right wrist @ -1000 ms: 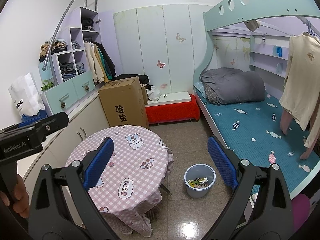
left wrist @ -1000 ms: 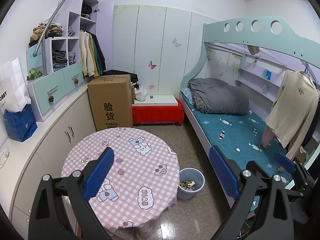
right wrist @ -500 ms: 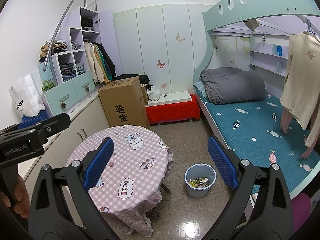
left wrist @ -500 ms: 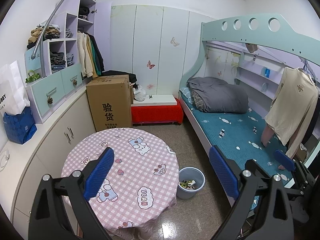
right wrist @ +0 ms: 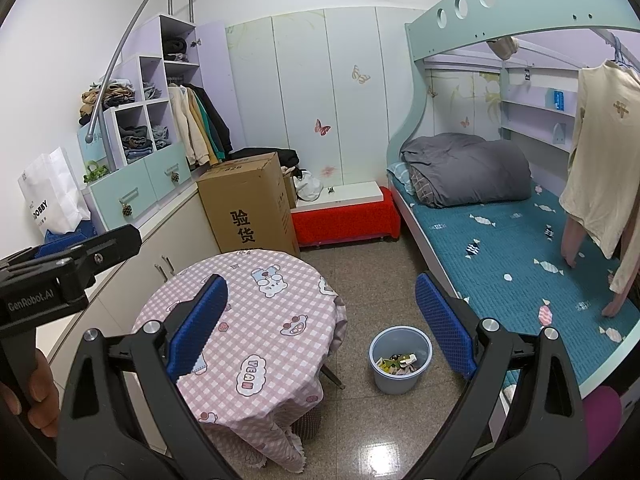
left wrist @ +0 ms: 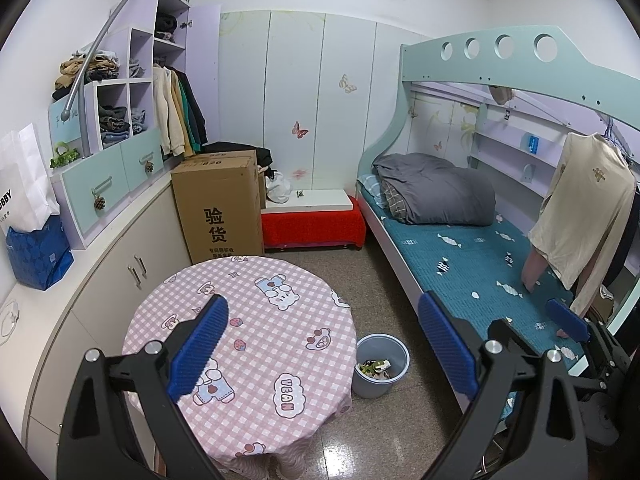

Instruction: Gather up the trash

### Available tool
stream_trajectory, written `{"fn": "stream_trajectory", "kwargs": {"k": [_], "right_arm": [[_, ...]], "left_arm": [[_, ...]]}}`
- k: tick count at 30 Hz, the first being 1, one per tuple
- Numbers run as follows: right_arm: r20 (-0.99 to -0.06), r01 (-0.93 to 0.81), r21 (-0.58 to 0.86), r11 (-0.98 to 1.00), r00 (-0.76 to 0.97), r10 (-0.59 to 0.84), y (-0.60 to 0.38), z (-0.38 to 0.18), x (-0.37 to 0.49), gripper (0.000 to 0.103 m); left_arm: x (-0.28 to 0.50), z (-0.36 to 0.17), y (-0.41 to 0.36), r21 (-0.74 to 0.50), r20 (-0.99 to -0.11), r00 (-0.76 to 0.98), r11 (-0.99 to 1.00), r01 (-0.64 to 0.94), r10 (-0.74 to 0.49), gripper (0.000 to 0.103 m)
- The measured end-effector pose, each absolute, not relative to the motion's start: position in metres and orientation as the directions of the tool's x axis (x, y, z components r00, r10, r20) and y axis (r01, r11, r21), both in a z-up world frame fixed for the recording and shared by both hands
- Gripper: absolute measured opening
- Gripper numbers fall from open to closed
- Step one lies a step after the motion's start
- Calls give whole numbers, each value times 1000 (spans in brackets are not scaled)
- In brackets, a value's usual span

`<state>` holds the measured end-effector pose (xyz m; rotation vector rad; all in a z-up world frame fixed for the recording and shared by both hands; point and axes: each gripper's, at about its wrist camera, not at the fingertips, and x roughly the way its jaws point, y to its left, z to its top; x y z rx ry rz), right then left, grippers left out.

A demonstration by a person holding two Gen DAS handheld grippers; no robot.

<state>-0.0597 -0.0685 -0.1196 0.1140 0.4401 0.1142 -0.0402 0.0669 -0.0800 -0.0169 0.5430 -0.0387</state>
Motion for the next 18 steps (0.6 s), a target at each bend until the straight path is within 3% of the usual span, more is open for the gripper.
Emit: {"fn": "stream_trajectory", "kwargs": {"k": [18], "right_arm": [[-418,-86,137,987,898,136,-68,-121,-61,93]], "left_arm": [[-46,-78,62,-30,-508,860,999,42,-51,94]]}}
